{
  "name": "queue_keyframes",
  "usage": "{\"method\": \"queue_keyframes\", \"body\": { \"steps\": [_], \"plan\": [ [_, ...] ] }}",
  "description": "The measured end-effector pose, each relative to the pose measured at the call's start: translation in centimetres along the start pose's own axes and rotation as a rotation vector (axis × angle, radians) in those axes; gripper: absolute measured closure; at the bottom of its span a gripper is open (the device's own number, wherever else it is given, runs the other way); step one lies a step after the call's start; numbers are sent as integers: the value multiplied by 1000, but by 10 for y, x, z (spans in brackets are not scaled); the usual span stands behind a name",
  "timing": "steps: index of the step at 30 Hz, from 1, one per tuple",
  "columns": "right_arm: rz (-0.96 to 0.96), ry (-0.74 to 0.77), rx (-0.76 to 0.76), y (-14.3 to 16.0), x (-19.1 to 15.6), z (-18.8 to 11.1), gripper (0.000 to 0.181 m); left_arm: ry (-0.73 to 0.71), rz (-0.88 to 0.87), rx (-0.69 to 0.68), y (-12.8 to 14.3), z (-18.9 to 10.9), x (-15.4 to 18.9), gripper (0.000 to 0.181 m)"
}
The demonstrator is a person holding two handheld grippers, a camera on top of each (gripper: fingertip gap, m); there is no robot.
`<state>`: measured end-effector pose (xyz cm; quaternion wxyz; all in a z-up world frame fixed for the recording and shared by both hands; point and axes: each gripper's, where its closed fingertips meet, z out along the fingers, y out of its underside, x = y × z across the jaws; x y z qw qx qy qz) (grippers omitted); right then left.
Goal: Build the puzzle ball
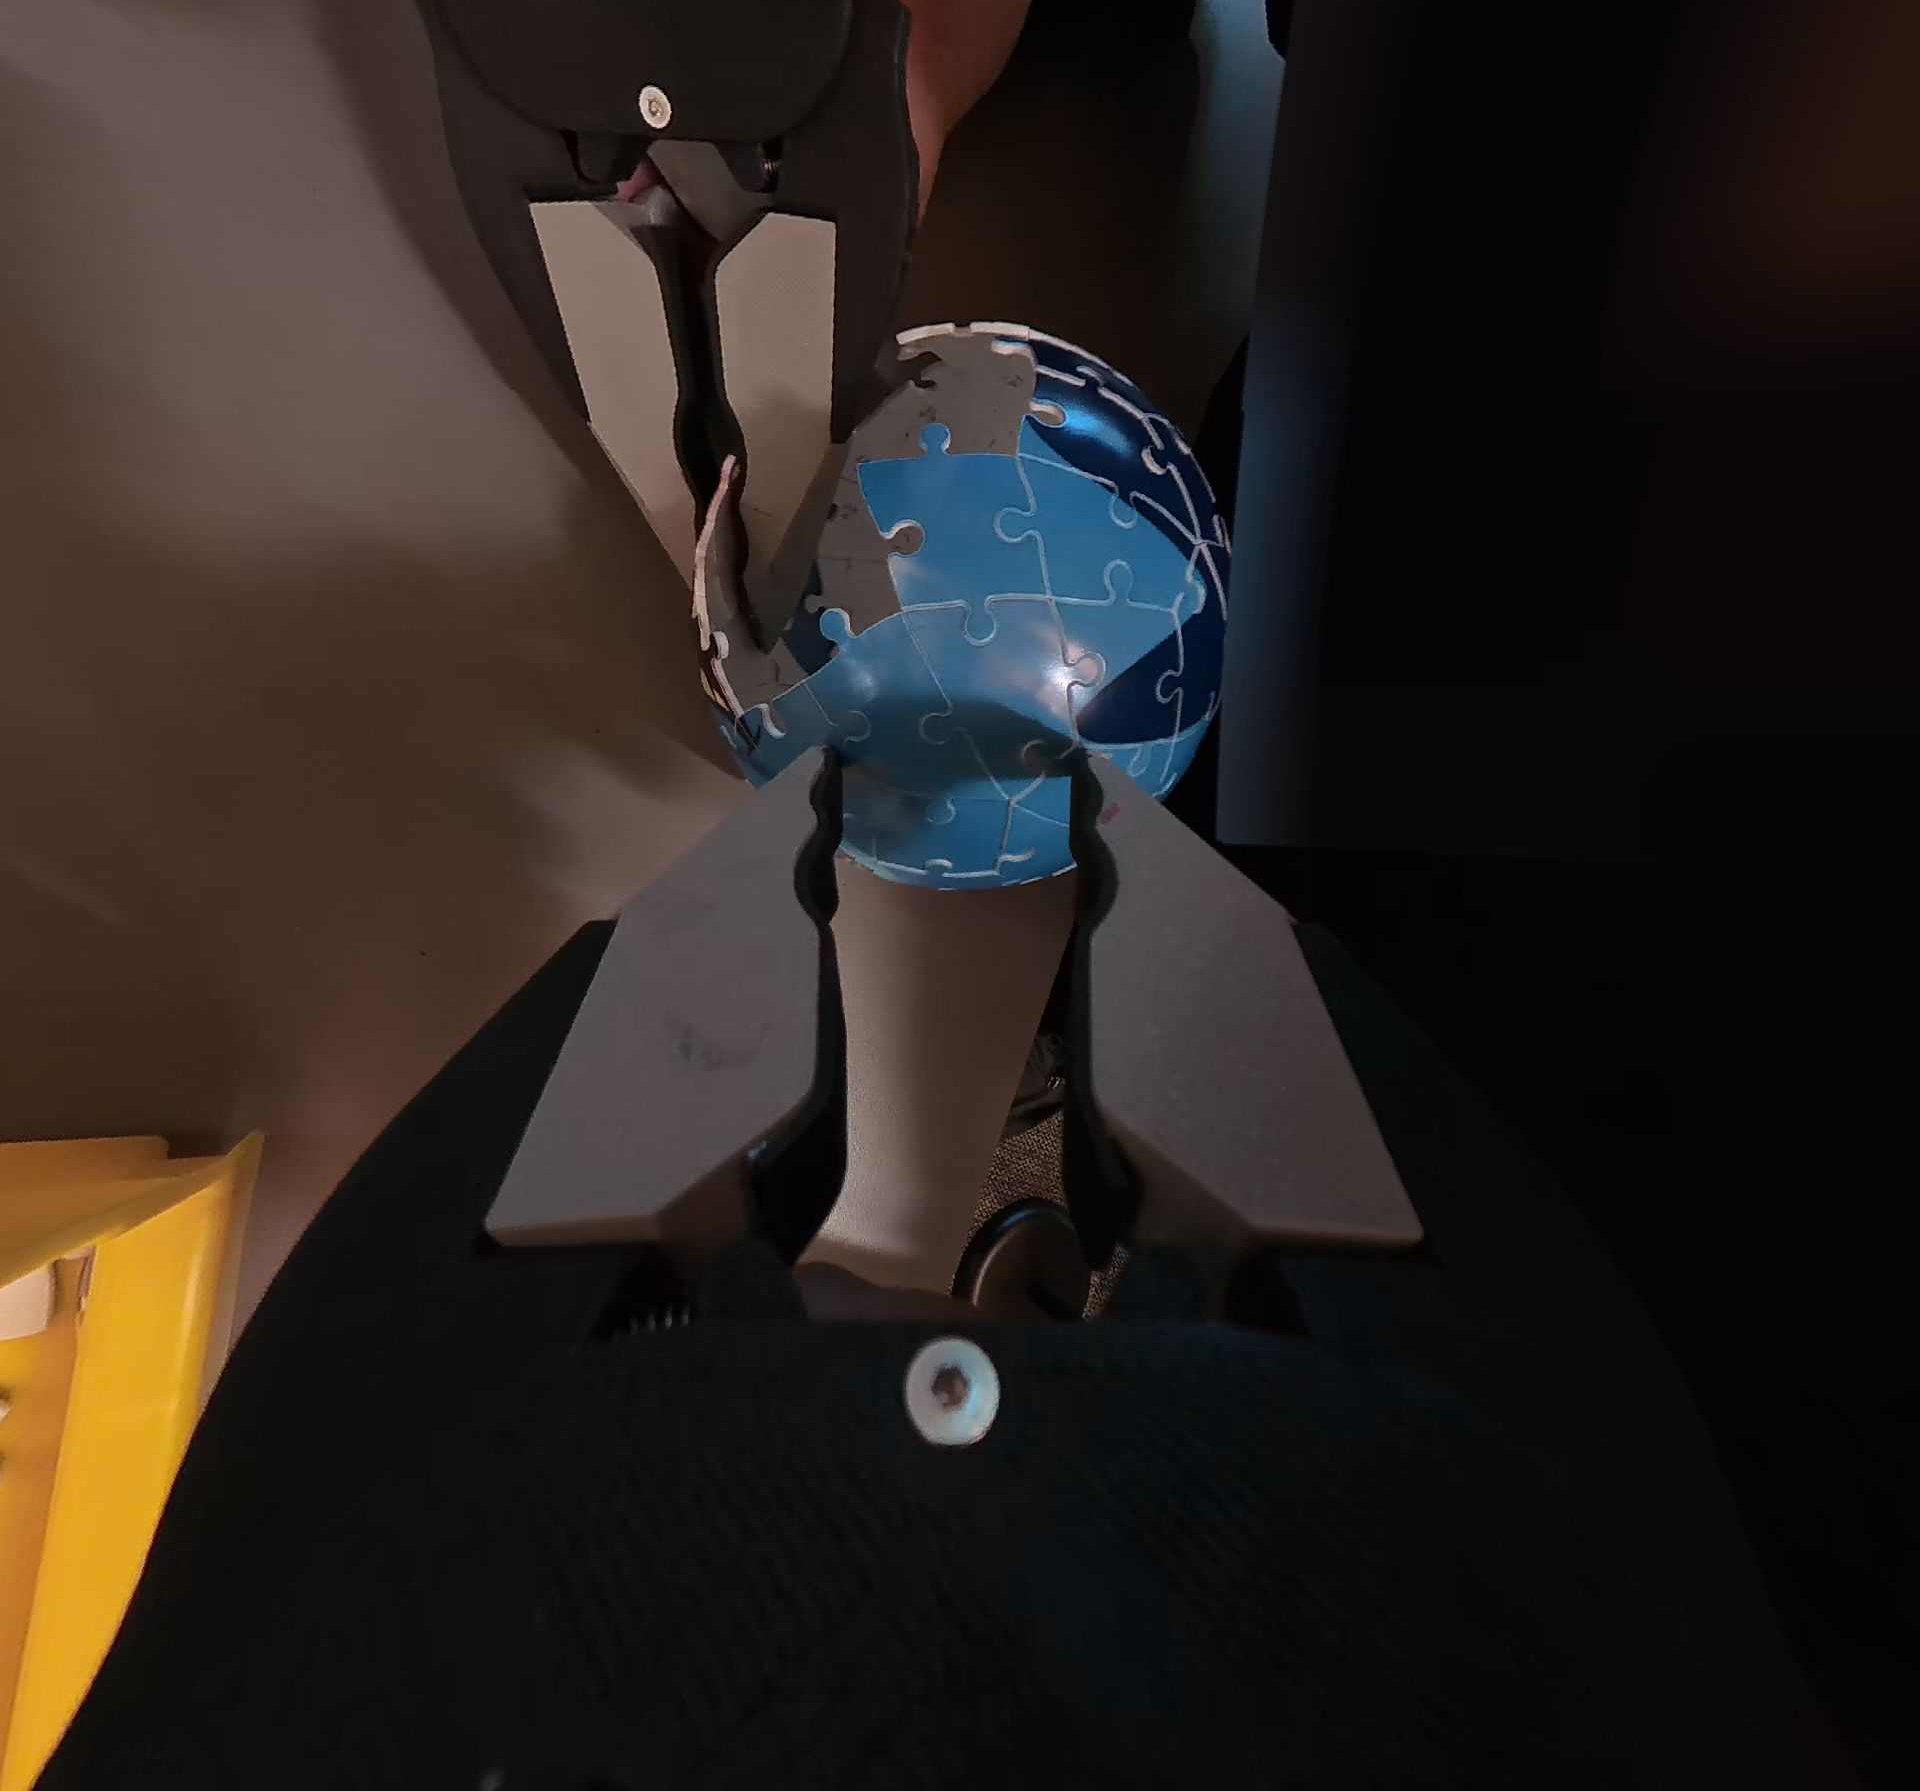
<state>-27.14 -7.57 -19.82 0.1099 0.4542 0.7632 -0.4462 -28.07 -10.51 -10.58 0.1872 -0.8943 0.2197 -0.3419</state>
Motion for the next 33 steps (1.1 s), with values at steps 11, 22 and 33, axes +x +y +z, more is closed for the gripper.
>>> {"method": "queue_keyframes", "body": {
  "steps": [11,22,33],
  "plan": [
    [15,-11,-13,0,-1,1,179,3,0,2,0,0,0,140],
    [44,-22,-22,0,-1,1,180,3,-1,7,0,-1,0,140],
    [67,-14,19,-5,1,3,180,9,-3,23,-2,-2,-1,139]
  ]
}}
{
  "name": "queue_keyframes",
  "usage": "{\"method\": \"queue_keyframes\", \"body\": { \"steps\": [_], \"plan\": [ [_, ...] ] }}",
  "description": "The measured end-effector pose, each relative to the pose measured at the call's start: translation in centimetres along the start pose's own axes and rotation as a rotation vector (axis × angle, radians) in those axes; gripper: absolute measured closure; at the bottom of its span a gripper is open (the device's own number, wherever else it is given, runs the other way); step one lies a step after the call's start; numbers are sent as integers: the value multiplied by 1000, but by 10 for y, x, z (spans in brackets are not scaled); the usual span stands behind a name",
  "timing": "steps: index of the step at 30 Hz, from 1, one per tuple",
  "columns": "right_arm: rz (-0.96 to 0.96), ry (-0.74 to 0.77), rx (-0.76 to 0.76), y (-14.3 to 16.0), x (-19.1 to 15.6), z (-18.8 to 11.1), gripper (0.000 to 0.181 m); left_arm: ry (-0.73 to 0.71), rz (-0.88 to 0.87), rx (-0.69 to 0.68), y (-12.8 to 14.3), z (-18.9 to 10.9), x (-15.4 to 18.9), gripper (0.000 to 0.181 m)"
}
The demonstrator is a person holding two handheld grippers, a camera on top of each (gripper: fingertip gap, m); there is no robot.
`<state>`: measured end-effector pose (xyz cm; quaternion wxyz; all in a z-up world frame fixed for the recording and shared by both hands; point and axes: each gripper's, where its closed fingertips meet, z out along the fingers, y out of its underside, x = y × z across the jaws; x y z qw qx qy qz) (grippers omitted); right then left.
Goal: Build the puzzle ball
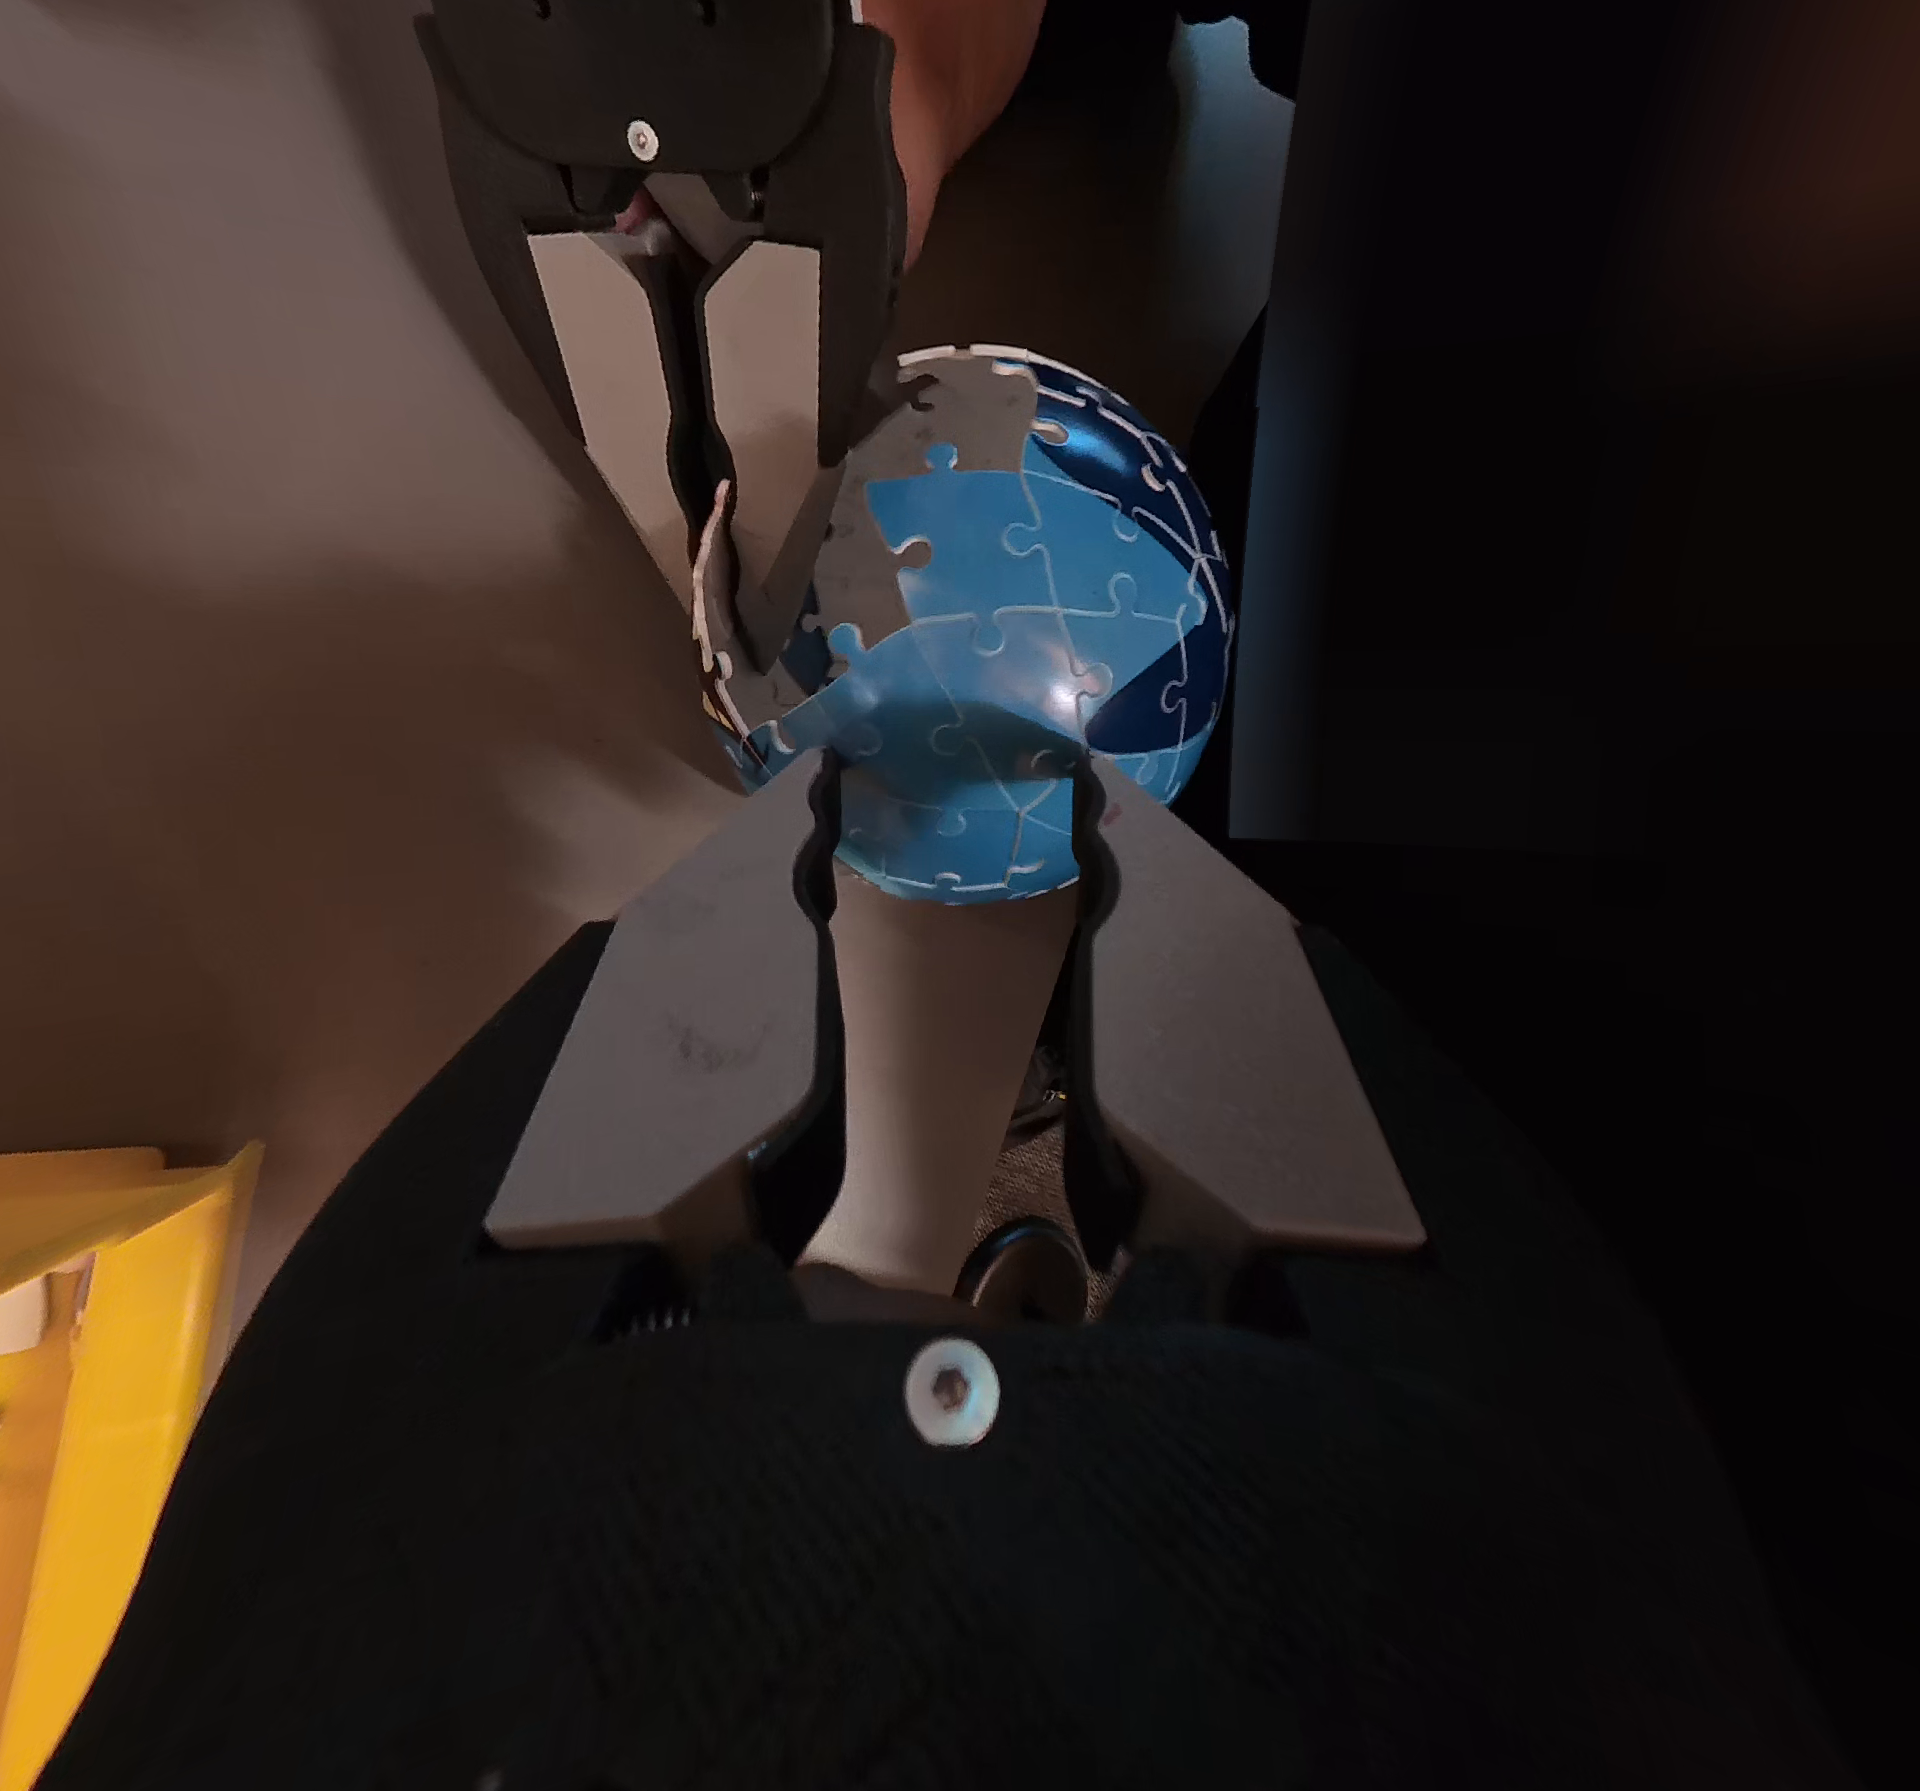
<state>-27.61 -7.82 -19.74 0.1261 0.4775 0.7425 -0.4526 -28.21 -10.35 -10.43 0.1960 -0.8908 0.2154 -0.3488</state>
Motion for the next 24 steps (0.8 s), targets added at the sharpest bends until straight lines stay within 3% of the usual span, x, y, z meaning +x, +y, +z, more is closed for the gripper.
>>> {"method": "queue_keyframes", "body": {
  "steps": [6,9,12,24],
  "plan": [
    [-7,10,25,-4,1,-2,178,-4,-7,7,1,-1,0,139],
    [-5,-3,29,-3,0,-8,158,-2,-8,9,2,-1,1,140],
    [-16,-16,29,-1,-6,-15,152,-3,-15,15,3,-1,0,142],
    [-20,-28,107,-5,-16,-51,142,-16,-13,44,4,-1,2,141]
  ]
}}
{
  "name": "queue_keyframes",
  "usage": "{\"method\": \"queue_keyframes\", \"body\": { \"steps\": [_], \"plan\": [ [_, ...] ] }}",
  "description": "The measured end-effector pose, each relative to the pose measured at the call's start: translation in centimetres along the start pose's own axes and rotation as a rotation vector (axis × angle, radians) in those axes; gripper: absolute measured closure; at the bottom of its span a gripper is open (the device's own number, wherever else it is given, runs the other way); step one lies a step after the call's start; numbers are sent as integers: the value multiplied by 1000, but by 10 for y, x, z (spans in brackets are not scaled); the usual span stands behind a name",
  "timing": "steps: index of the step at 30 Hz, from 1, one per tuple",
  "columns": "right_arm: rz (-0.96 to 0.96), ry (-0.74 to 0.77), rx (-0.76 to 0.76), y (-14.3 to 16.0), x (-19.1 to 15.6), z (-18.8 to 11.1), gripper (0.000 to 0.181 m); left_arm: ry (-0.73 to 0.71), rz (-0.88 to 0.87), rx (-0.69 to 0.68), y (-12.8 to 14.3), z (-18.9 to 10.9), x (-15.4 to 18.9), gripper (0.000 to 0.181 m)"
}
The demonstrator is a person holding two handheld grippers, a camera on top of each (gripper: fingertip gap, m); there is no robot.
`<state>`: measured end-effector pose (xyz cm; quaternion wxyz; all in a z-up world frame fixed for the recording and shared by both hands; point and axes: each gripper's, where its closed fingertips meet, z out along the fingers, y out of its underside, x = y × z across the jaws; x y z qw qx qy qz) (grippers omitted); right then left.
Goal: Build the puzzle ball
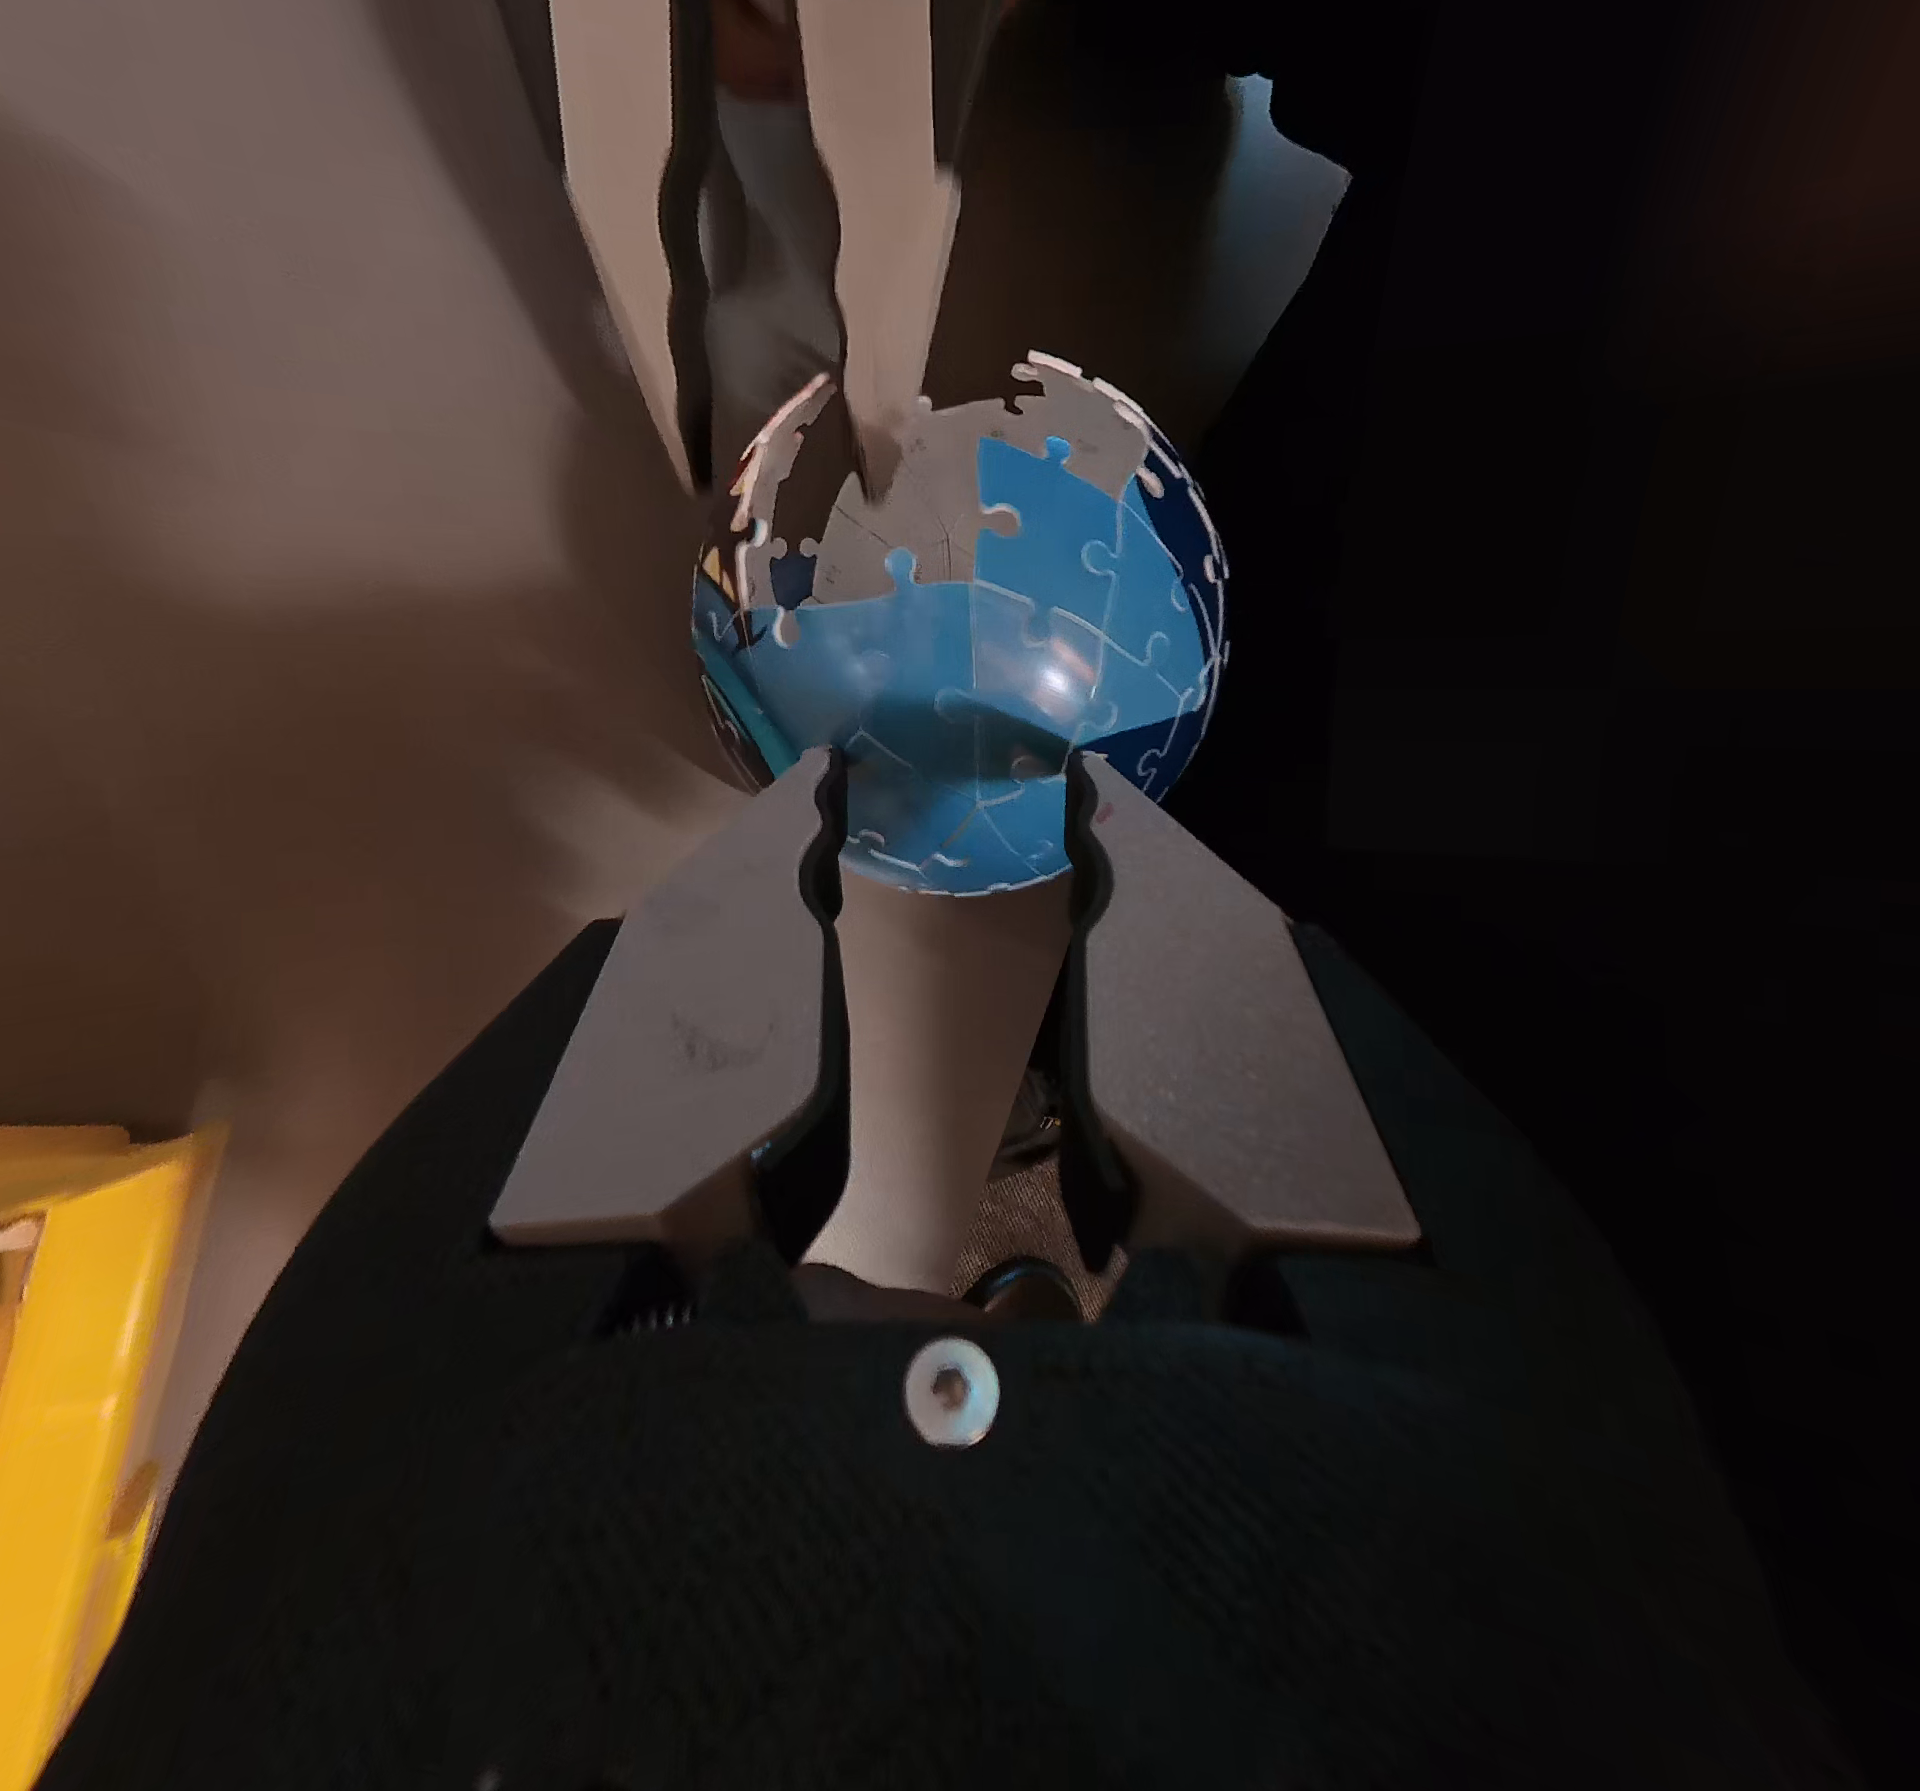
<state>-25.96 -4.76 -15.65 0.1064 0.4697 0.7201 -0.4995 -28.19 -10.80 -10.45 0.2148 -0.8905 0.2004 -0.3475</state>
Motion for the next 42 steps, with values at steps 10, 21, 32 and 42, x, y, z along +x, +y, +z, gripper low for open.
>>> {"method": "queue_keyframes", "body": {
  "steps": [10,21,32,42],
  "plan": [
    [-3,175,150,-9,9,-44,139,-38,-4,72,6,-6,-2,141],
    [-58,358,-66,4,10,4,146,-13,45,151,9,4,5,136],
    [-87,425,-155,11,17,12,174,40,73,177,12,4,5,139],
    [-100,436,-179,13,22,11,179,76,76,201,10,8,6,142]
  ]
}}
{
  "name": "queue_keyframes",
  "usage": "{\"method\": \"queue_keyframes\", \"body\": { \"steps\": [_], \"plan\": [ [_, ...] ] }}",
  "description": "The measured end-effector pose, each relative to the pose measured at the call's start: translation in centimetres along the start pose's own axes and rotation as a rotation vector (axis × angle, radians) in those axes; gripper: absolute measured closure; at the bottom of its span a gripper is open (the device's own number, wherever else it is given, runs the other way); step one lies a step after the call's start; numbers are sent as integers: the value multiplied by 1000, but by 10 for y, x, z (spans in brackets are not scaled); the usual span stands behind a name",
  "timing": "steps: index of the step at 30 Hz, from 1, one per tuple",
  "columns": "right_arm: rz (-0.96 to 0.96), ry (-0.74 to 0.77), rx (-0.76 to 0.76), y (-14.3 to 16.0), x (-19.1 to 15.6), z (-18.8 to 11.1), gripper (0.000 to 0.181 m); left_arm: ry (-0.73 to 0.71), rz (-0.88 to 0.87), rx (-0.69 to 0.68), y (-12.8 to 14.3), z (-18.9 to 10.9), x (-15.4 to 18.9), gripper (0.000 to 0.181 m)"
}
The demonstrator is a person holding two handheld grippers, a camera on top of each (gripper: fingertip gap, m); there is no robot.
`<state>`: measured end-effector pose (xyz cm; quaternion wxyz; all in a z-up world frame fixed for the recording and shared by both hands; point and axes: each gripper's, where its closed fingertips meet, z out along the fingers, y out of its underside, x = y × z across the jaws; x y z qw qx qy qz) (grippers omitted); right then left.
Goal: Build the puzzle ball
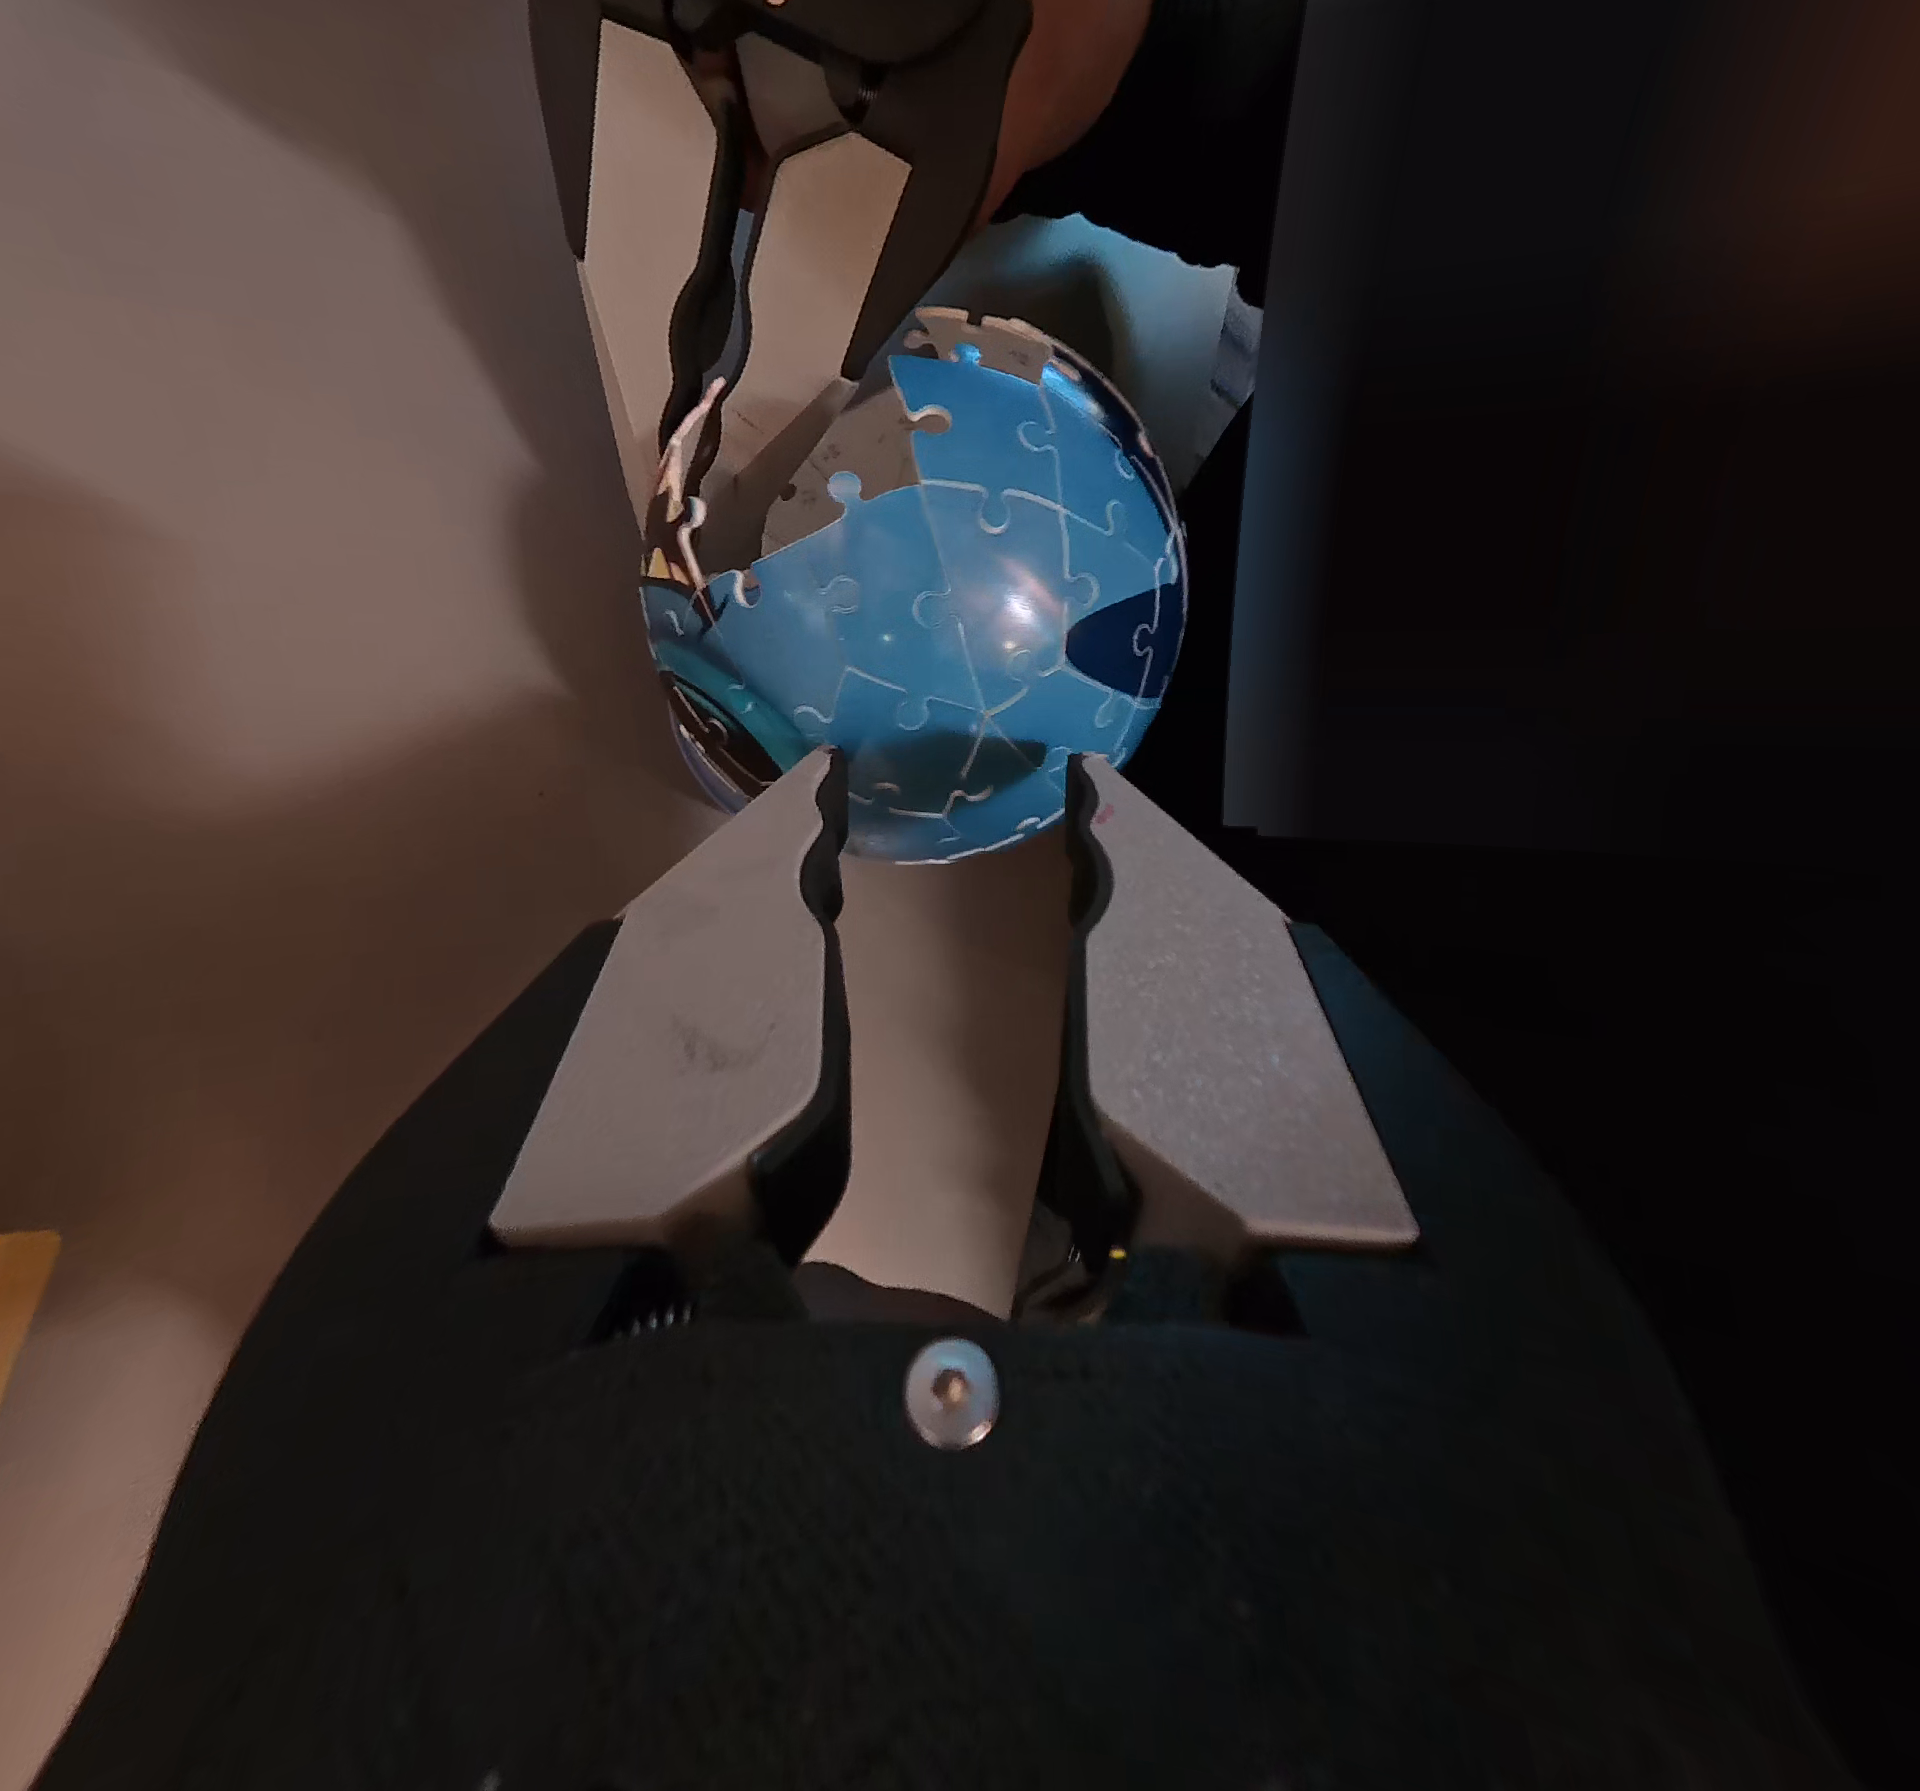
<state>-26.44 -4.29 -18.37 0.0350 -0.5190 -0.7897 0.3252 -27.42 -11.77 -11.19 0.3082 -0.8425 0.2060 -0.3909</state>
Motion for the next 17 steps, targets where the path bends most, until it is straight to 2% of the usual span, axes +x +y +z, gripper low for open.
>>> {"method": "queue_keyframes", "body": {
  "steps": [4,10,14,17],
  "plan": [
    [-8,-19,10,-1,1,1,177,34,-14,23,3,0,-6,139],
    [-39,-23,7,-3,1,3,175,99,-56,148,-8,-14,-20,138],
    [-24,-55,2,-3,1,6,169,148,-55,137,-2,-5,-20,139],
    [-29,-69,-7,-3,-1,7,175,163,-39,147,-3,-2,-18,141]
  ]
}}
